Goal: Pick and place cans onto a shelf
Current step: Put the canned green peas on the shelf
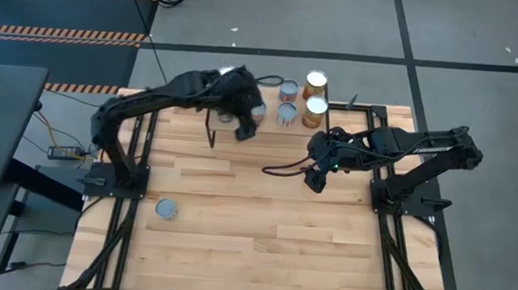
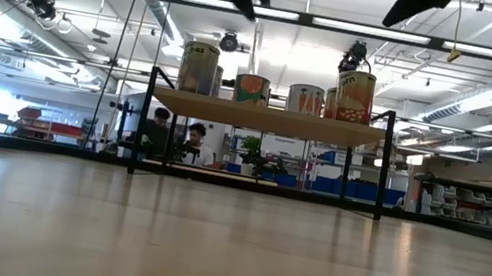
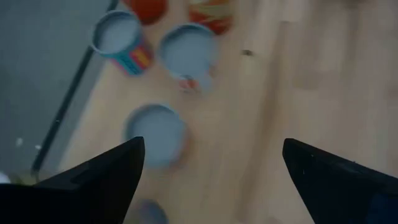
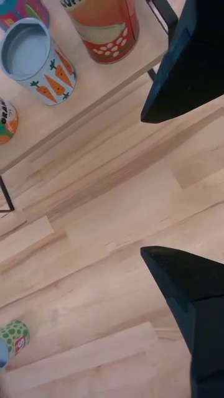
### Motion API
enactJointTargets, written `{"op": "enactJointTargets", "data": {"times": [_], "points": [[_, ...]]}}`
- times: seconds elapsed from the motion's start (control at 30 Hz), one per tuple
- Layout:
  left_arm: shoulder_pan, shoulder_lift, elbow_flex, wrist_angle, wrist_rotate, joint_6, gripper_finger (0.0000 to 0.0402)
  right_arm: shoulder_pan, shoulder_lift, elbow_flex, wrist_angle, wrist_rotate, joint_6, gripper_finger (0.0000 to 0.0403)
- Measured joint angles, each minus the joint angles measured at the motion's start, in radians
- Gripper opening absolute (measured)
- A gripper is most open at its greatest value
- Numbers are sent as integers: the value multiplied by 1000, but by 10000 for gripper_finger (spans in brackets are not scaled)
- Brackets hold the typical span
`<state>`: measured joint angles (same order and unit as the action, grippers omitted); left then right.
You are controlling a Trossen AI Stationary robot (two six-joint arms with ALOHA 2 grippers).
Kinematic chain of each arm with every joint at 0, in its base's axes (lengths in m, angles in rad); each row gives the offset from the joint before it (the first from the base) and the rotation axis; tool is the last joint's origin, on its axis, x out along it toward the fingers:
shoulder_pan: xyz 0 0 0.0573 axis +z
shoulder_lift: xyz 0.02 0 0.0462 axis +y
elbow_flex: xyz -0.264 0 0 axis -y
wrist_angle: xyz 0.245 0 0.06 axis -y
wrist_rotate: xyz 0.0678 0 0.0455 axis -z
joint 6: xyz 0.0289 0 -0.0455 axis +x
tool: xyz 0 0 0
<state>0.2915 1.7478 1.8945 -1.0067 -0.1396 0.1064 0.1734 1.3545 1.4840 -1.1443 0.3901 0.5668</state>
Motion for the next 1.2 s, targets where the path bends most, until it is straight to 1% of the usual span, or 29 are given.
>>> {"op": "enactJointTargets", "data": {"times": [0.1, 0.23, 0.33, 0.57, 0.63, 0.73, 0.8, 0.9, 1.07, 1.2], "points": [[-97, -73, 17, -127, 5, -90, 386, 2, 0, 0, 10, 5, -16, 347], [-276, -193, -73, -198, 4, -258, 386, 8, 0, 0, 43, 25, -37, 347], [-433, -278, -195, -222, -1, -422, 386, 8, 0, 0, 77, 37, -44, 347], [-800, -463, -546, -252, -17, -898, 386, 8, 0, 0, 135, 38, -46, 347], [-899, -501, -643, -258, -13, -994, 386, 8, 0, 0, 142, 38, -45, 347], [-1016, -538, -776, -249, 13, -1061, 386, 8, 0, 0, 142, 36, -43, 347], [-1062, -553, -864, -251, 57, -1086, 386, 8, 0, 0, 142, 36, -36, 347], [-1083, -561, -989, -236, 102, -1090, 386, 9, 0, 0, 142, 27, -14, 347], [-1070, -561, -1146, -151, 111, -1050, 386, 24, 0, 0, 142, 23, 15, 347], [-1048, -560, -1234, -43, 122, -1034, 386, 31, 0, 0, 142, 17, 18, 347]]}}
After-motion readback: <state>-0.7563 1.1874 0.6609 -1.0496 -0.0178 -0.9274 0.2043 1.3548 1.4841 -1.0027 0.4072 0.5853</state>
